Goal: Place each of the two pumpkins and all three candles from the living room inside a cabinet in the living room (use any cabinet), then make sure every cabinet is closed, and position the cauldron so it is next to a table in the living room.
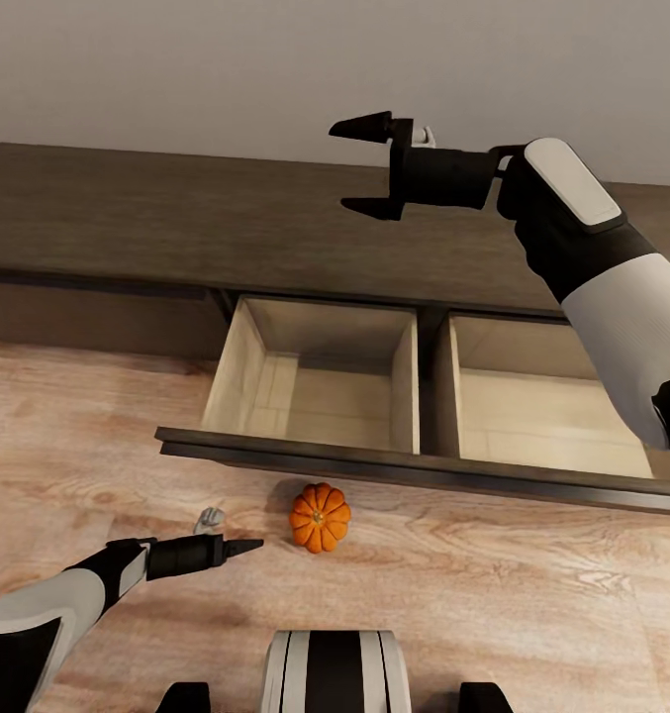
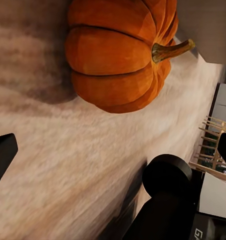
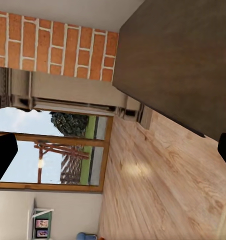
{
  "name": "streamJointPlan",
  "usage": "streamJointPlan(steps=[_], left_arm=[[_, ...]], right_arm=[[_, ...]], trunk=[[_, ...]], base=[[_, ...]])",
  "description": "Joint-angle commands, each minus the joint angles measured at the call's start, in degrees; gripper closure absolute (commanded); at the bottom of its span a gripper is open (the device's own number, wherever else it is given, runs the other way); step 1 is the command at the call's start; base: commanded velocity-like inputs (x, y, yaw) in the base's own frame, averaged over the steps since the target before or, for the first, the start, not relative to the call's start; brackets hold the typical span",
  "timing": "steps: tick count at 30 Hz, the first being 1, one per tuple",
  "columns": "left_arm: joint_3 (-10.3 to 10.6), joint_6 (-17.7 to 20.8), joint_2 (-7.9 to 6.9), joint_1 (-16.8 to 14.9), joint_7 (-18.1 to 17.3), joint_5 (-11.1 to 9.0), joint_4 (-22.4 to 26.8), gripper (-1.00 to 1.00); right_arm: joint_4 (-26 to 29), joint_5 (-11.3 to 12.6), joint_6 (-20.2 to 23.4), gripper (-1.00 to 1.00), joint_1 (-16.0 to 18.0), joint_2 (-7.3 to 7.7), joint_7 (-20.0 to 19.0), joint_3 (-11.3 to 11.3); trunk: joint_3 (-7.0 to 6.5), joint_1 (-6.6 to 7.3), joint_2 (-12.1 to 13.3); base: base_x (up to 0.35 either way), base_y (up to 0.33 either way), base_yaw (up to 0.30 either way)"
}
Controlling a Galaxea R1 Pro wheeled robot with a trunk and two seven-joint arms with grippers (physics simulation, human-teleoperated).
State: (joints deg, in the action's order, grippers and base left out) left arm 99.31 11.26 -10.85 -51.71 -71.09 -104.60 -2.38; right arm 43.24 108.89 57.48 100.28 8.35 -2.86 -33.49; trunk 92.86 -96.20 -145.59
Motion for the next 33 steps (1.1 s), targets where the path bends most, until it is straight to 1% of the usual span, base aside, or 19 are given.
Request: streamJointPlan(steps=[1, 6, 18, 24, 26, 28, 29, 31, 33], left_arm=[[0.0, 0.0, 0.06, 0.0, 0.0, 0.0, 0.0, -1.00], [0.0, -0.1, 0.46, -0.1, 0.1, 0.0, 0.0, -1.00], [-0.3, -0.2, 0.47, -0.1, 0.6, -0.2, -0.3, -1.00], [-0.4, -0.4, 0.37, -1.2, 0.8, -0.3, -0.6, -1.00], [-0.4, -0.4, 0.88, -1.6, 2.3, -0.3, -0.6, -1.00], [-0.4, -0.5, 1.74, -1.7, 5.0, -0.3, -0.6, -1.00], [-0.4, -0.5, 2.38, -1.8, 7.0, -0.3, -0.6, -1.00], [-0.4, -1.3, 3.21, -1.8, 9.0, -0.3, -0.5, -1.00], [-0.4, -2.5, 3.39, -1.8, 9.4, -0.3, -0.5, -1.00]], right_arm=[[0.0, 0.0, 0.0, -1.00, 0.0, 0.00, 0.0, 0.0], [0.0, 0.0, 0.0, -1.00, 0.0, 0.00, 0.0, 0.0], [0.1, 0.0, 0.0, -1.00, 0.0, -0.09, 0.0, -0.1], [0.1, 0.0, -0.1, -1.00, 0.0, -0.13, 0.0, -0.2], [0.1, 0.0, -0.1, -1.00, 0.0, -0.20, 0.0, -0.2], [0.1, 0.0, -0.1, -1.00, 0.0, -0.24, 0.0, -0.2], [0.1, 0.0, -0.1, -1.00, 0.0, -0.25, 0.0, -0.2], [0.0, 0.0, -0.1, -1.00, 0.0, -0.29, 0.0, -0.2], [0.0, 0.0, -0.1, -1.00, 0.0, -0.33, 0.0, -0.2]], trunk=[[0.00, 0.00, 0.0], [0.00, 0.00, 0.0], [0.00, 0.00, 0.0], [0.00, 0.00, 0.0], [0.00, 0.00, 0.0], [0.00, 0.00, 0.0], [0.00, 0.00, 0.0], [0.00, 0.00, 0.0], [0.00, 0.00, 0.0]], base=[[0.000, 0.000, 0.000], [0.000, 0.000, 0.000], [0.000, 0.000, 0.000], [0.000, 0.000, 0.000], [0.000, 0.000, 0.000], [0.000, 0.000, 0.000], [0.000, 0.000, 0.000], [0.000, 0.000, 0.000], [0.000, 0.000, 0.000]])
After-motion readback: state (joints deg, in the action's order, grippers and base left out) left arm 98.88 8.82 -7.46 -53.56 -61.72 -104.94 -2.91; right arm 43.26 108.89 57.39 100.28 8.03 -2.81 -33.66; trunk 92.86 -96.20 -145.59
